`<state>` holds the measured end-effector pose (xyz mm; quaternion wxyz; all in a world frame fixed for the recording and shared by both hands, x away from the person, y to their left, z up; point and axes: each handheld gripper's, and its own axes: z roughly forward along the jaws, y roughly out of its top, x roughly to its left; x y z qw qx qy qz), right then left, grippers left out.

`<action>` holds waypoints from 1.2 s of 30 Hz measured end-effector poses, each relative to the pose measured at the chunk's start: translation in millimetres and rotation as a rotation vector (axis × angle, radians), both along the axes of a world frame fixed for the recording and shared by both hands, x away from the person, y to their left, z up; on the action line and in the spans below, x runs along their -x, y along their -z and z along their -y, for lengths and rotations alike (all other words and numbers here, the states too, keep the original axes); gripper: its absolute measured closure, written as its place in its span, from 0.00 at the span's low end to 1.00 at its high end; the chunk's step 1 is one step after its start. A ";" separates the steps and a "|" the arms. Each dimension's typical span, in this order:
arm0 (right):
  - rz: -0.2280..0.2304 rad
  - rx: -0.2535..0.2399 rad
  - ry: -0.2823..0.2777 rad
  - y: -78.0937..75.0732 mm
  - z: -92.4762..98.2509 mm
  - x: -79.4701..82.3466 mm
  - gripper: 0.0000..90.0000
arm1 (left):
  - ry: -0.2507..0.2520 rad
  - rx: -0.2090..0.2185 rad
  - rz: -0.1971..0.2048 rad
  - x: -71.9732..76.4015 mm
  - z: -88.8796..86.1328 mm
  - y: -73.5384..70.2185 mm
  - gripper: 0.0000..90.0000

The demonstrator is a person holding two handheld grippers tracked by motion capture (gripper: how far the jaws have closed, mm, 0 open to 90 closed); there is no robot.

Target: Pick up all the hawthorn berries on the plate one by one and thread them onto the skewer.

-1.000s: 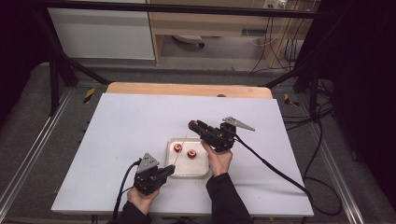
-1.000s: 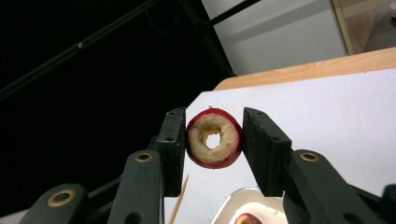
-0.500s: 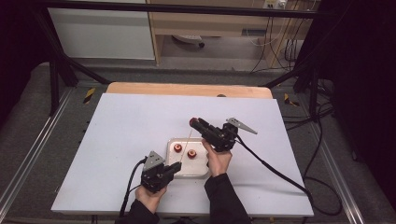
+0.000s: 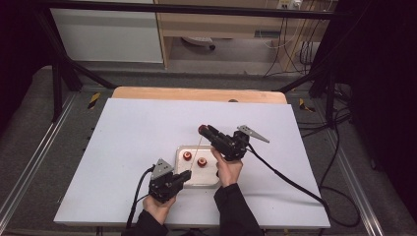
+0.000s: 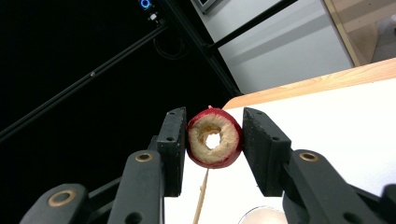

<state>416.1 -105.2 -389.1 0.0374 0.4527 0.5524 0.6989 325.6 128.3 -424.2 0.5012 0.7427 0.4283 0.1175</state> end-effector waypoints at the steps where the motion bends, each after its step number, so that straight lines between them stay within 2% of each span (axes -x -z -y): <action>1: -0.002 0.001 0.001 0.2 -0.2 0.2 0.69 | 0.000 0.000 0.000 -0.1 -0.2 0.0 0.98; 10: -0.004 0.003 -0.004 3.8 -3.0 1.4 0.69 | -0.011 0.015 -0.004 -1.3 -0.2 -1.0 0.98; 19: -0.005 -0.007 -0.011 8.8 -8.4 7.1 0.69 | -0.024 0.012 -0.019 -4.1 3.4 0.5 0.98; 23: 0.007 0.005 -0.009 9.3 -8.9 9.0 0.69 | -0.026 0.012 -0.020 -4.1 2.3 1.0 0.98; 26: 0.002 0.000 -0.011 9.9 -9.8 9.6 0.69 | -0.027 0.015 -0.014 -2.2 1.8 0.4 0.98; 30: -0.001 0.018 -0.016 11.9 -9.6 7.6 0.69 | -0.027 0.019 -0.007 1.1 -1.0 -2.0 0.98; 36: 0.002 0.017 -0.022 13.9 -11.5 9.6 0.69 | -0.032 0.031 -0.021 0.9 -0.9 -0.5 0.99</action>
